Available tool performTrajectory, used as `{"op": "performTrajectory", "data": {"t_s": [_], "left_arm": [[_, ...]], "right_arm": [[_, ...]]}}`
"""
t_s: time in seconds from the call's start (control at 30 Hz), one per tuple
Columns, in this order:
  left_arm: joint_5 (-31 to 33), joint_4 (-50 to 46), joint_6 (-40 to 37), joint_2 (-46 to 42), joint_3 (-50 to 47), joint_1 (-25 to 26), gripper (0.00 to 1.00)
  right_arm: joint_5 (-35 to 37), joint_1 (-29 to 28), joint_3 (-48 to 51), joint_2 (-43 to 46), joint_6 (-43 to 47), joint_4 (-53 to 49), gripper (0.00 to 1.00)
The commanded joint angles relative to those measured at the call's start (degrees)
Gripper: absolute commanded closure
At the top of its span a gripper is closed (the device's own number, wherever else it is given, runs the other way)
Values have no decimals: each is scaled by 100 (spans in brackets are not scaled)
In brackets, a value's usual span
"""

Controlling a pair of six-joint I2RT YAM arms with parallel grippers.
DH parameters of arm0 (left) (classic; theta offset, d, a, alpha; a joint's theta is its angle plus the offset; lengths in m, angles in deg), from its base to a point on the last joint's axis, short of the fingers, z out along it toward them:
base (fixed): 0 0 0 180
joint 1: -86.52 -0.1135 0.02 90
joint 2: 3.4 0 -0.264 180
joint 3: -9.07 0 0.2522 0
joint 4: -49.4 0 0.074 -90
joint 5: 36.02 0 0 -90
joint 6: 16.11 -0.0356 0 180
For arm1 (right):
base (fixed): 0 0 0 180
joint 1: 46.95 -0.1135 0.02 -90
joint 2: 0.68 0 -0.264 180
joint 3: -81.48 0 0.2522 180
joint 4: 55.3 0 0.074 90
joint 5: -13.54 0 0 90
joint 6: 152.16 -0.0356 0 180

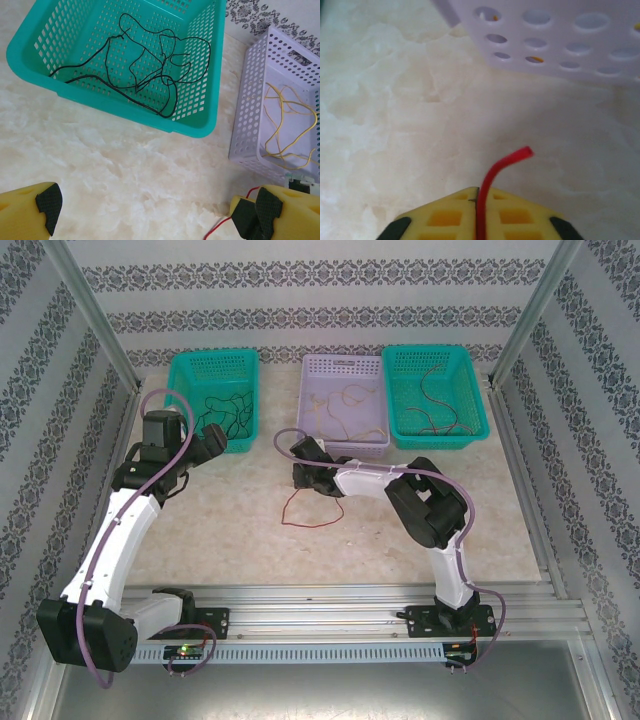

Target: Untangle the cables

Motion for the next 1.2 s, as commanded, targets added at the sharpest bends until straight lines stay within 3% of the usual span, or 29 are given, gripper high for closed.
{"op": "performTrajectory", "data": {"t_s": [0.0, 0.17, 0.5, 0.83, 0.93, 1.17], "left_arm": [[66, 213, 86, -78, -60, 67, 0], [22, 202, 92, -50, -62, 67, 0], [4, 229, 99, -8, -66, 67, 0], [13, 256, 103, 57, -108, 72, 0], [-11, 284, 112, 80, -129, 93, 0], [-56, 313, 116, 158, -149, 135, 0]], "right_arm": [[37, -26, -45, 35, 19, -3, 98], [33, -174, 225, 638, 150, 46, 100], [17, -428, 871, 2653, 441, -112, 100], [144, -394, 712, 4231, 1048, -838, 100], [48, -162, 507, 4499, 1205, -1113, 100], [-954, 1046, -72, 4802, 1138, -1618, 100]]}}
